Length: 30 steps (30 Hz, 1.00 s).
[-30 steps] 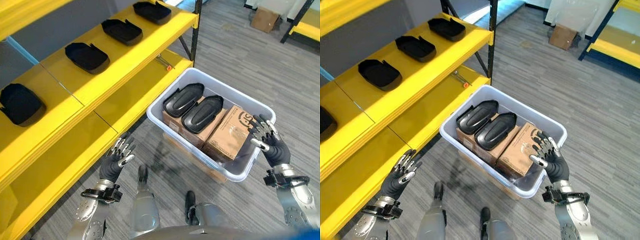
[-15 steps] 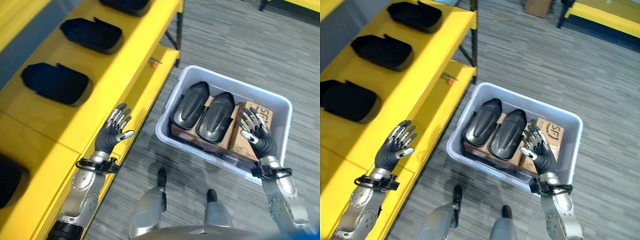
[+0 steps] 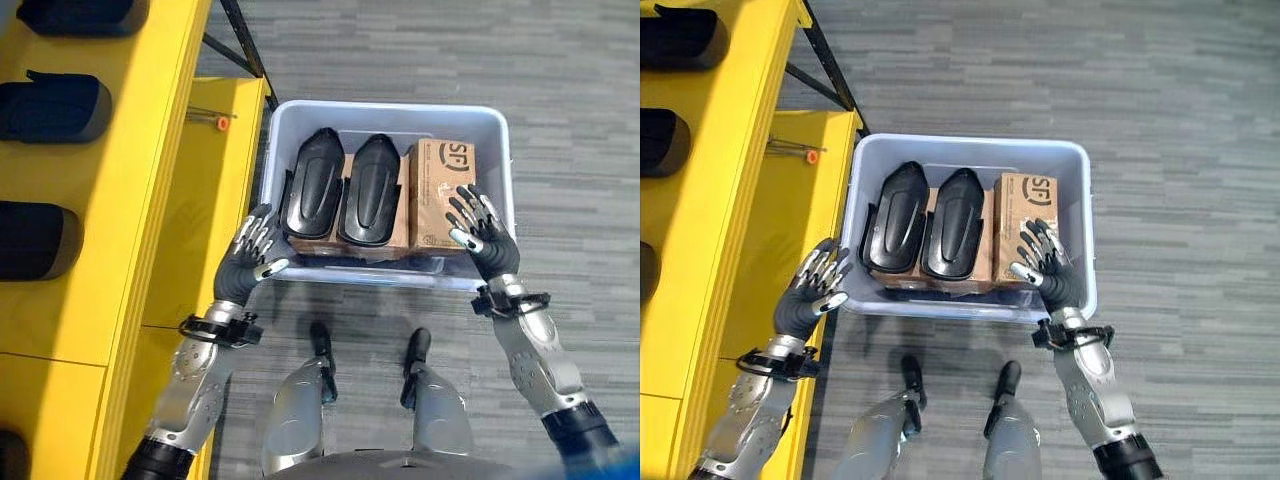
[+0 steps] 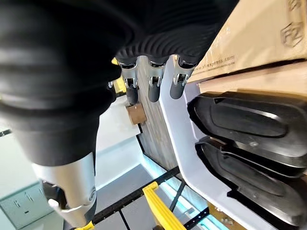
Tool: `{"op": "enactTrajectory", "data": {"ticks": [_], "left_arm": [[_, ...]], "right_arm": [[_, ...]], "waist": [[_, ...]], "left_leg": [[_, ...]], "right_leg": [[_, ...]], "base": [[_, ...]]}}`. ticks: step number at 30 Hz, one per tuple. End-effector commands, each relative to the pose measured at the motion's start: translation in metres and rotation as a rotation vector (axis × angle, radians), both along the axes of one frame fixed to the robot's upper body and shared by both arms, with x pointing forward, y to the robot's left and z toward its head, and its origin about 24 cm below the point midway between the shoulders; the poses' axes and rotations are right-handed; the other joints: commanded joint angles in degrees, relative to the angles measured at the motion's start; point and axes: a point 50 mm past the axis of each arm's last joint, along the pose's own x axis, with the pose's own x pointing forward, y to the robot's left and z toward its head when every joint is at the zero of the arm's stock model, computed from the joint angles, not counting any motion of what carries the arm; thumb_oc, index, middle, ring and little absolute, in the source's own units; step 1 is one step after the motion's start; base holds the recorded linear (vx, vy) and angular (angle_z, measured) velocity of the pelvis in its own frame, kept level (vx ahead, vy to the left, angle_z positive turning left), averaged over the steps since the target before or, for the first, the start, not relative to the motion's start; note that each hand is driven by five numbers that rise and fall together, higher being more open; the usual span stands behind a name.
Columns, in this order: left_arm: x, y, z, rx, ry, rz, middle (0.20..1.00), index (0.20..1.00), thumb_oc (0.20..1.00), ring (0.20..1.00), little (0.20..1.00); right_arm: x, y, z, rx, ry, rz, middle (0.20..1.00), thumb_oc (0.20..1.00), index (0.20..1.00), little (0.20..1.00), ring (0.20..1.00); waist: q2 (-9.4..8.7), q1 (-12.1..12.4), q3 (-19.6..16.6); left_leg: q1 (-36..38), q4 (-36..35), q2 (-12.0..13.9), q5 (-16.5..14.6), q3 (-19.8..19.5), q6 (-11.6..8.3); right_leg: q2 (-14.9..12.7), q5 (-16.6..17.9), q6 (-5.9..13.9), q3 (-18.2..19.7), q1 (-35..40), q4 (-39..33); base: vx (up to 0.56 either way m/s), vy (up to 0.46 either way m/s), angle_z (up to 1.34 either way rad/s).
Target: Move parts from the plastic box to the shelf.
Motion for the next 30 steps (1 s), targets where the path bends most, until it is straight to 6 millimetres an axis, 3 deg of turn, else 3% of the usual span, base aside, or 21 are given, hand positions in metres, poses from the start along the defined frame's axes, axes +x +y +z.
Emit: {"op": "enactTrajectory", "data": {"ticks": [1,10,13,18,30], "left_arm": [[0.001,0.006,0.012,0.019,-0.074,0.026,1.000,1.000,1.000,1.000,1.000],[0.011,-0.013,0.019,-0.013,-0.095,-0.010,1.000,1.000,1.000,1.000,1.000],[0.012,-0.016,0.018,-0.014,-0.085,-0.006,1.000,1.000,1.000,1.000,1.000],[0.015,-0.021,0.019,-0.014,-0.084,-0.002,1.000,1.000,1.000,1.000,1.000],[0.014,-0.022,0.017,0.005,-0.077,0.014,1.000,1.000,1.000,1.000,1.000]], "right_arm": [[0.014,0.009,0.025,-0.073,-0.126,-0.035,1.000,1.000,1.000,1.000,1.000],[0.057,0.045,0.075,-0.098,-0.257,-0.076,1.000,1.000,1.000,1.000,1.000],[0.070,0.047,0.089,-0.077,-0.272,-0.124,1.000,1.000,1.000,1.000,1.000],[0.076,0.044,0.097,-0.036,-0.276,-0.197,1.000,1.000,1.000,1.000,1.000],[0.075,0.045,0.068,-0.009,-0.173,-0.235,1.000,1.000,1.000,1.000,1.000]], "waist": [[-2.52,1.14,-2.26],[-0.47,2.25,0.62],[0.12,2.89,1.91],[0.50,3.13,3.86],[1.17,2.84,6.10]], "left_leg": [[1.18,1.76,8.27,1.77,-4.25,-6.13],[-0.77,1.04,9.51,3.37,-2.96,-7.18],[-1.33,0.48,9.54,3.90,-3.12,-7.37],[-2.58,0.95,9.66,3.87,-3.70,-7.36],[-4.87,2.94,9.25,3.22,-4.39,-7.07]], "right_leg": [[-7.18,6.33,6.45,6.90,-1.45,0.27],[-5.66,6.10,5.87,9.86,-6.96,2.02],[-5.40,6.04,5.75,10.23,-8.04,2.48],[-5.25,5.60,5.44,10.49,-9.33,3.65],[-5.52,5.36,5.02,10.87,-10.61,4.49]], "base": [[-0.06,-0.087,-0.29],[-0.04,-0.056,-0.20],[-0.02,-0.027,-0.04],[0.00,-0.009,0.00],[0.00,0.003,0.01]]}}
